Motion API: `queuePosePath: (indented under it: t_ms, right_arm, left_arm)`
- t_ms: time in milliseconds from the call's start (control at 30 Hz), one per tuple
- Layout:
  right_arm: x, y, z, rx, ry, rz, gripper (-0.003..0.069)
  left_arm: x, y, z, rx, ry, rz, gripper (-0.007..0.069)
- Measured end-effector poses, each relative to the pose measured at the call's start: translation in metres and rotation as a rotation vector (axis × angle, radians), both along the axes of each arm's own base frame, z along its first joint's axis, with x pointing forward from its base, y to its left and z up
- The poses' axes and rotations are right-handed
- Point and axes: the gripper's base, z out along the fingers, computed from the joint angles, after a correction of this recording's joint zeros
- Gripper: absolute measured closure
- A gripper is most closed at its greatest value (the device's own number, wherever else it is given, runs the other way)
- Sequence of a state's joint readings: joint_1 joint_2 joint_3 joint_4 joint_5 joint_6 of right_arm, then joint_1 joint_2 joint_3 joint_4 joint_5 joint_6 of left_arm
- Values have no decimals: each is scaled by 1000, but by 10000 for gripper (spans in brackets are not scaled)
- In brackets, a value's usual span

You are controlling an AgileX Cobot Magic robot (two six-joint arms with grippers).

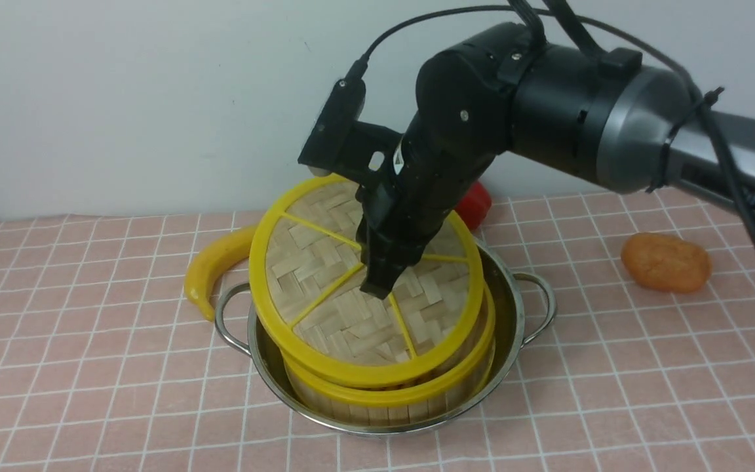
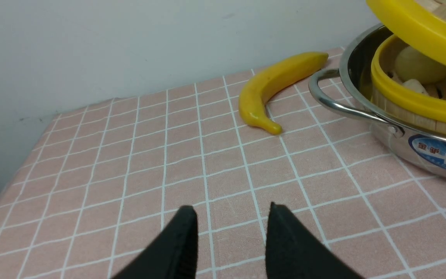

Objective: Place the steamer in the pot on the pink tablecloth, and put the lid on the steamer.
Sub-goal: 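Place the bamboo steamer lid onto the steamer basket in the pot with the right gripper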

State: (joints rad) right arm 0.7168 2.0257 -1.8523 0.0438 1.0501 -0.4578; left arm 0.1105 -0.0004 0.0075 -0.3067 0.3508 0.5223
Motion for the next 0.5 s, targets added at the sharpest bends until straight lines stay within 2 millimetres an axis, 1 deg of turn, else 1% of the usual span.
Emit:
queuePosePath:
  t_ms: [67, 133, 233, 267, 367, 433, 500]
  right_arm:
    - [0, 0, 0, -1, -1, 0, 512]
    - [0, -1, 4, -4, -11, 1, 512]
    - [-3, -4, 16, -4, -18, 0, 512]
    - [-6, -7, 30, -5, -16, -2, 512]
    - [-12, -12, 41, -15, 1, -9, 513]
    - [-13, -13, 40, -27, 21, -13, 513]
    - [-12, -12, 32, -48, 48, -17, 513]
  left_arm:
    - [0, 0, 0, 0, 0, 0, 382]
    - [0, 0, 0, 0, 0, 0, 382]
    - [0, 0, 0, 0, 0, 0, 382]
    - [0, 0, 0, 0, 0, 0, 382]
    - [0, 0, 0, 0, 0, 0, 382]
    - [0, 0, 0, 0, 0, 0, 382]
    - [0, 0, 0, 0, 0, 0, 382]
